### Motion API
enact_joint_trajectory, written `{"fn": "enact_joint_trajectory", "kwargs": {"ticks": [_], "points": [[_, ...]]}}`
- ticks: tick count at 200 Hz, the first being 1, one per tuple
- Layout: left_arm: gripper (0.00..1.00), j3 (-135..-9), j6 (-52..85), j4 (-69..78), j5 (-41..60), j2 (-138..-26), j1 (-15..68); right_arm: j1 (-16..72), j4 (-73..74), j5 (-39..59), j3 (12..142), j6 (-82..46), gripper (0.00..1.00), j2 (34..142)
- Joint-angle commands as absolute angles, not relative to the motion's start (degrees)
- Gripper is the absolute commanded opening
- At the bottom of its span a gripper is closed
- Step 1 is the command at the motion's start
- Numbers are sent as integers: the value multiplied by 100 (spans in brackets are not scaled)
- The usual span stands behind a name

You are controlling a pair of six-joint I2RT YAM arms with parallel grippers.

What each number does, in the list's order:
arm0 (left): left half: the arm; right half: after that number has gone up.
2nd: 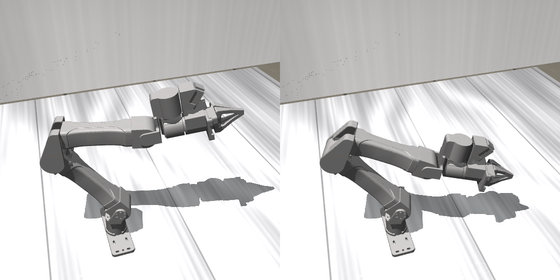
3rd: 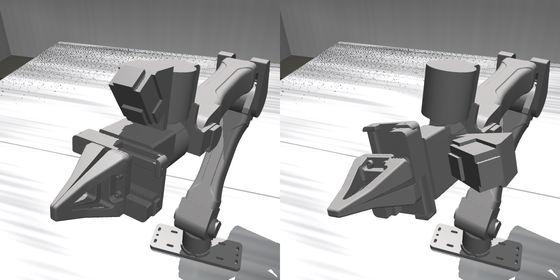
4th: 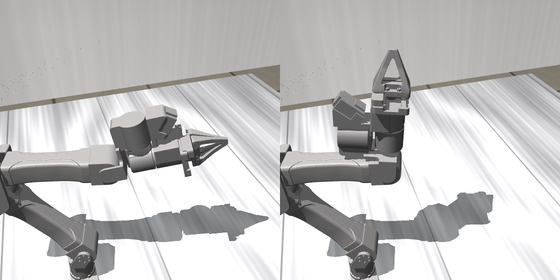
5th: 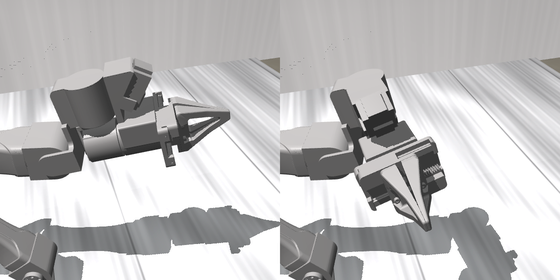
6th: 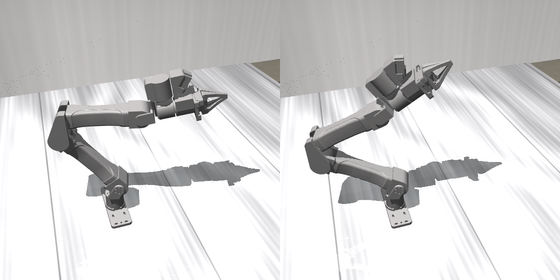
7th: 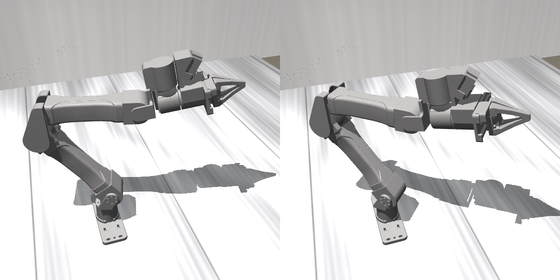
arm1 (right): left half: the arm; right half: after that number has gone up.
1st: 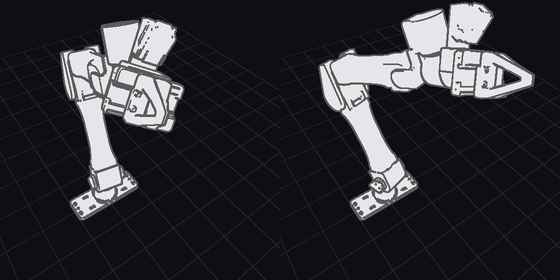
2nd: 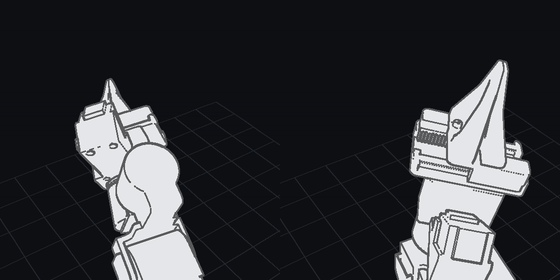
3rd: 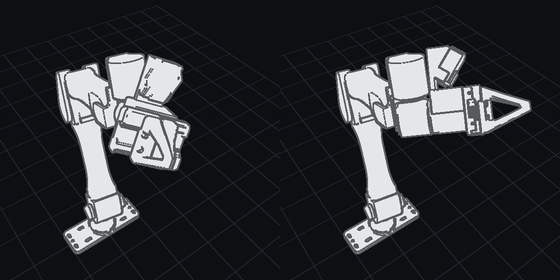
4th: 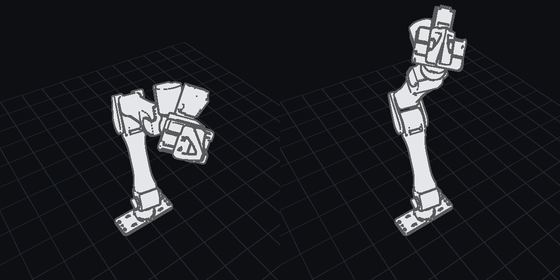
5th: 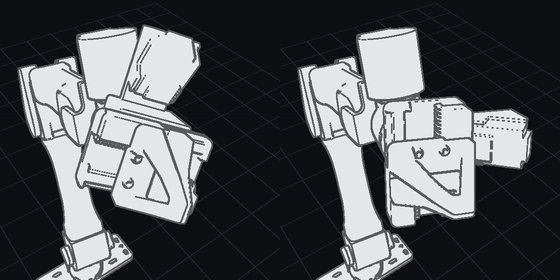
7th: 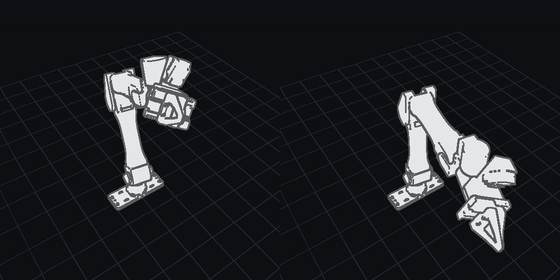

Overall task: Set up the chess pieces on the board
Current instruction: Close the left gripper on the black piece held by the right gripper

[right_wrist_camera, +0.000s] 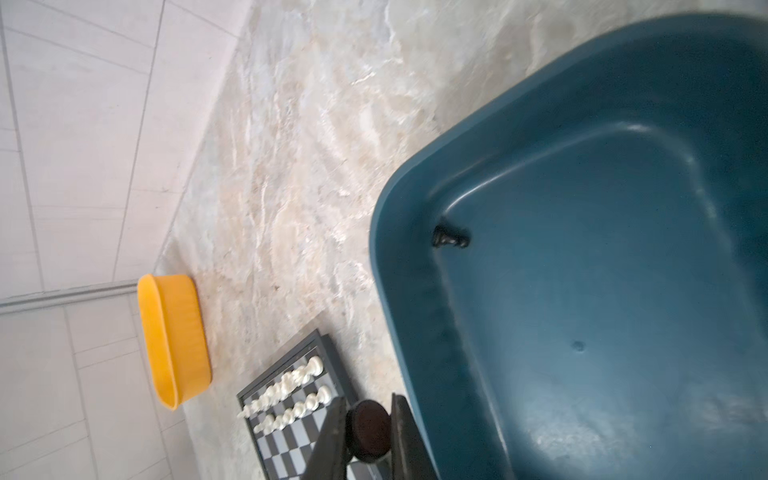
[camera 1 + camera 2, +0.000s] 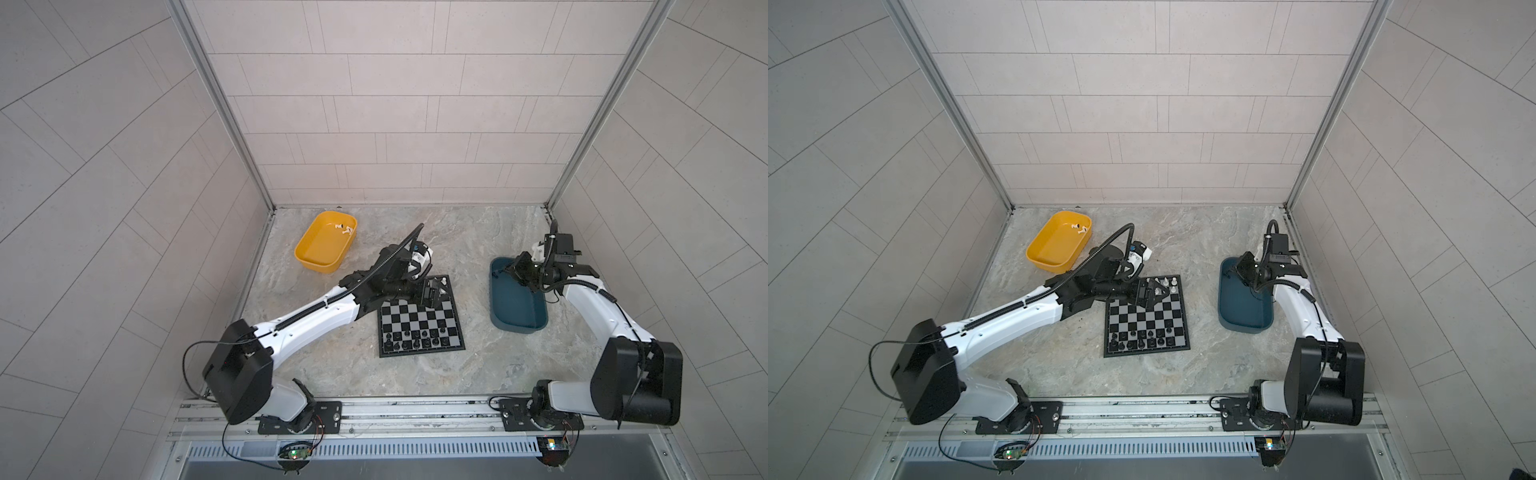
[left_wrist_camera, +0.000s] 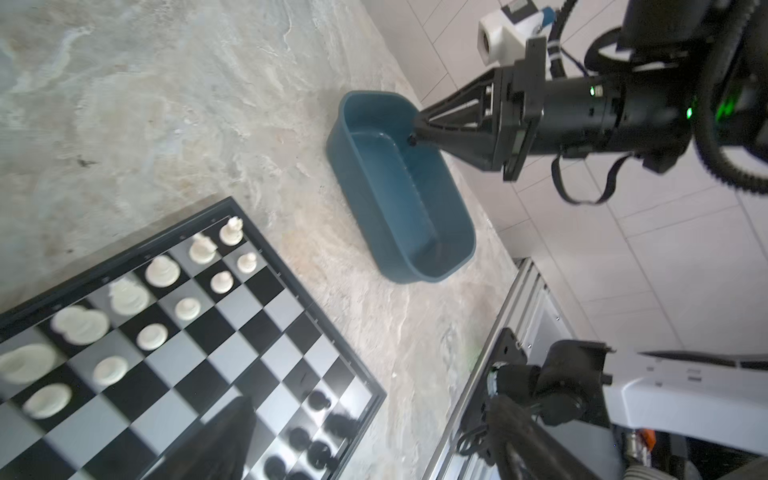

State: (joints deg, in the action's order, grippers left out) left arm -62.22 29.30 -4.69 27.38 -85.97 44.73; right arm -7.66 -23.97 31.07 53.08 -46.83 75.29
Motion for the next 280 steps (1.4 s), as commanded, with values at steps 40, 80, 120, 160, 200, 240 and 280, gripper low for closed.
{"fn": "enact_joint_trajectory", "kwargs": {"ticks": [40, 80, 120, 160, 200, 240, 280], "points": [[84, -7154, 3667, 1210, 3383, -9998, 4534, -240, -1832, 3884, 4890, -5695, 5, 7008], [75, -7789, 3774, 1337, 3490, -10746, 4597, -204, -1349, 4186, 4658, -6256, 5, 6868], [66, -8162, 3883, 1403, 3555, -11134, 4604, -211, -1103, 4392, 4572, -6613, 5, 6826], [56, -8243, 3834, 1404, 3543, -11255, 4641, -211, -869, 4526, 4500, -6864, 5, 6799], [44, -8385, 3861, 1332, 3544, -11355, 4666, -211, -851, 4576, 4482, -6936, 5, 6746], [35, -8454, 3862, 1265, 3487, -11377, 4692, -211, -803, 4624, 4425, -6994, 5, 6695], [23, -8455, 3867, 1268, 3401, -11367, 4701, -202, -850, 4654, 4430, -6971, 5, 6637]]}}
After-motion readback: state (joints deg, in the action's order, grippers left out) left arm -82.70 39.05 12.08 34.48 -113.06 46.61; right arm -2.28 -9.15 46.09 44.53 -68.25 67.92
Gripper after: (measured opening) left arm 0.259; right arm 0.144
